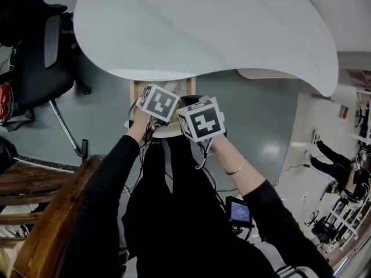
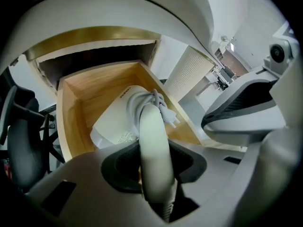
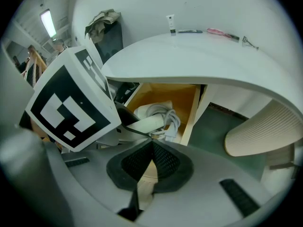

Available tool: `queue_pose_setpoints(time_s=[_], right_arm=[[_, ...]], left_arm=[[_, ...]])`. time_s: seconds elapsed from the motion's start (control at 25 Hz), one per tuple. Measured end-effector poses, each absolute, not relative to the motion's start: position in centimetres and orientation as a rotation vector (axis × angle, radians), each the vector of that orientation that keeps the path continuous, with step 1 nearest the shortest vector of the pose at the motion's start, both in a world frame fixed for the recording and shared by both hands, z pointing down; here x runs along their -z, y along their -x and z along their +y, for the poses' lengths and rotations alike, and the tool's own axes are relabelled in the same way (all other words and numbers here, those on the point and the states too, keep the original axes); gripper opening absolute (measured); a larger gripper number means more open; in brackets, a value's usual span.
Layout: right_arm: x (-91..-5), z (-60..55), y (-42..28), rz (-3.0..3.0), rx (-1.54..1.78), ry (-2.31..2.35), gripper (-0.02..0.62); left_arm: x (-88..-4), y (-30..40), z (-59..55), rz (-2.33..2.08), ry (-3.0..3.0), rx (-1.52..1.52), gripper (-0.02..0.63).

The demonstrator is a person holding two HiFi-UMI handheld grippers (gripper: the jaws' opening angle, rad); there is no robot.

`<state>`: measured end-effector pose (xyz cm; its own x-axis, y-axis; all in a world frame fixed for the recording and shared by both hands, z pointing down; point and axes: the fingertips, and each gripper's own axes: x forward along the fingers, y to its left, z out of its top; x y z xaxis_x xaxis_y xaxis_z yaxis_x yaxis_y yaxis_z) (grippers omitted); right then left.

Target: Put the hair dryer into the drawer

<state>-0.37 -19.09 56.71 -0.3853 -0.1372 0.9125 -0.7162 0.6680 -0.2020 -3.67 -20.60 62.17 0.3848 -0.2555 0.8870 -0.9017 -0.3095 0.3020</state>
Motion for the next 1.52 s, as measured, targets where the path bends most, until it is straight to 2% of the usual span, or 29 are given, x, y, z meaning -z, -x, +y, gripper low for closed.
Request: queue_pose_setpoints(time_s=[1.28, 1.52], right_arm=[[-58.1, -19.2, -0.9, -1.839, -0.739, -0.677, 0.002], [-58.0, -19.3, -0.8, -1.840, -0.731, -0.685, 0.002]], left_arm=[[-65.7, 4.8, -20.8, -1.077, -1.691, -1.040, 0.156], [-65.8, 4.9, -20.8, -1.078, -1.692, -1.039, 0.186]])
